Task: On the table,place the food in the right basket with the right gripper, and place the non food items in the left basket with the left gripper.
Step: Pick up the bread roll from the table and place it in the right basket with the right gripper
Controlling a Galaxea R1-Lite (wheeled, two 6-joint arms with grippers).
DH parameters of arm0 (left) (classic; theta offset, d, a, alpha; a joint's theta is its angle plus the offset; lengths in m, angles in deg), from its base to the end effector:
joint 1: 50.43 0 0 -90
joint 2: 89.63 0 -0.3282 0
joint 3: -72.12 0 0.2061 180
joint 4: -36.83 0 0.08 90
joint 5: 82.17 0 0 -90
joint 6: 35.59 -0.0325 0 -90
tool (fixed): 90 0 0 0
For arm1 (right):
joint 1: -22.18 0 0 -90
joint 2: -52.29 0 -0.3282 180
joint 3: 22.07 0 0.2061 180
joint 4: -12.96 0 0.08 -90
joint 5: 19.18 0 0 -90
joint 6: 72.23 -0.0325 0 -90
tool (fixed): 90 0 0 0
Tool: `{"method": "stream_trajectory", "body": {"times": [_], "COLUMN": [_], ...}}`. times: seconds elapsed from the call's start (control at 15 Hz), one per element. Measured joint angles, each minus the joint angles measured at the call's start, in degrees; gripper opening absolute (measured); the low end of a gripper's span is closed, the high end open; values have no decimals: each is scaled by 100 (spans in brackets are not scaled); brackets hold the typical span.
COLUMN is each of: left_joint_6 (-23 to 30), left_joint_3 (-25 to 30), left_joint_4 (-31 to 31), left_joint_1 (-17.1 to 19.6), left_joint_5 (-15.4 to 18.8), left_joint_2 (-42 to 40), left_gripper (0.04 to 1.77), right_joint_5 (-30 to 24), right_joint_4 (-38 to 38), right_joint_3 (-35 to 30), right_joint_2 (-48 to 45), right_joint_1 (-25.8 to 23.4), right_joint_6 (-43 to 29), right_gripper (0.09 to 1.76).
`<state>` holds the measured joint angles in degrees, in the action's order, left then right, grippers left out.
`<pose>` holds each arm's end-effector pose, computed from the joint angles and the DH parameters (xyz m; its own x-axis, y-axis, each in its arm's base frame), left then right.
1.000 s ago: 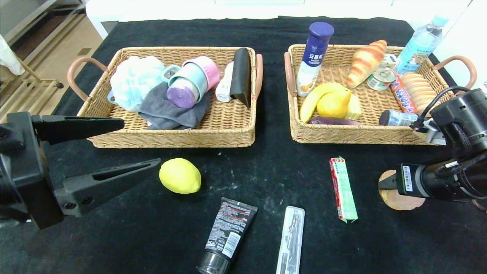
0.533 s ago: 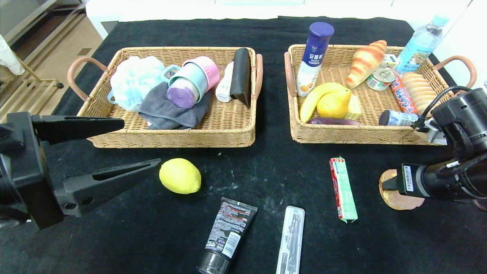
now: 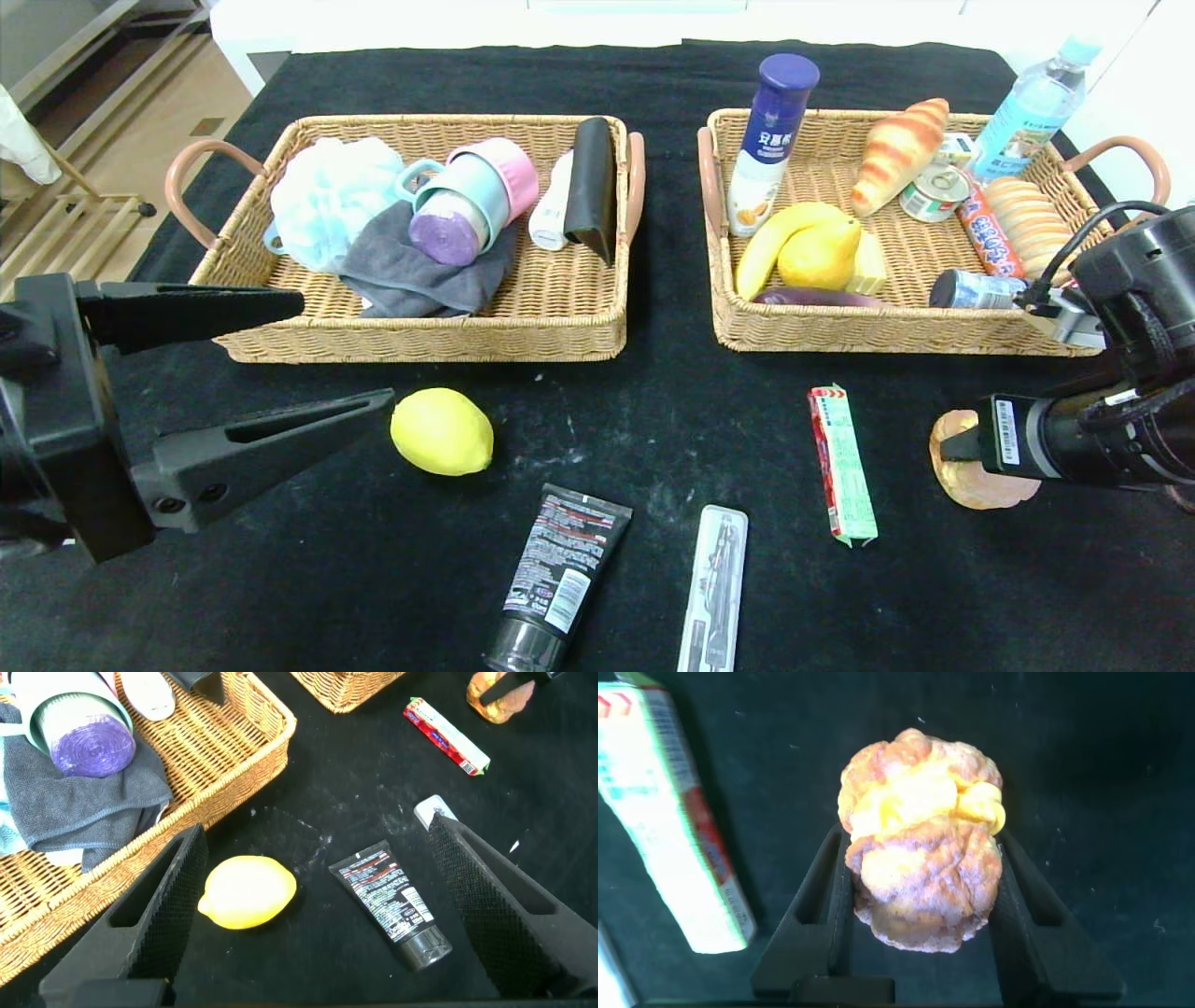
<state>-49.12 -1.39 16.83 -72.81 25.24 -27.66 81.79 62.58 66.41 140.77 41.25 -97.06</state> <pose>0.1419 -0.0690 0.3146 0.7588 -0.6360 -0.1404 0.6511 0.7352 0.1886 0.2571 0.0823 0.2428 0.6633 0.0279 -0.7478 0.1170 0.9831 0.1405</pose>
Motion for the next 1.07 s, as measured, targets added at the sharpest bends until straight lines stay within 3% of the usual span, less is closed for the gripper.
{"method": "stream_trajectory", "body": {"times": [0.4, 1.07], "left_joint_6": [0, -2], "left_joint_3": [0, 2], "left_joint_4": [0, -2], "left_joint_1": [1, 0], "left_joint_5": [-2, 1], "left_joint_2": [0, 0], "left_gripper": [172, 172], "right_joint_5": [13, 82], "right_joint_4": [66, 444], "right_joint_3": [441, 2032], "right_joint_2": [-210, -122], "right_joint_1": [48, 149], "right_joint_6": [55, 430], "right_gripper": [87, 87]}}
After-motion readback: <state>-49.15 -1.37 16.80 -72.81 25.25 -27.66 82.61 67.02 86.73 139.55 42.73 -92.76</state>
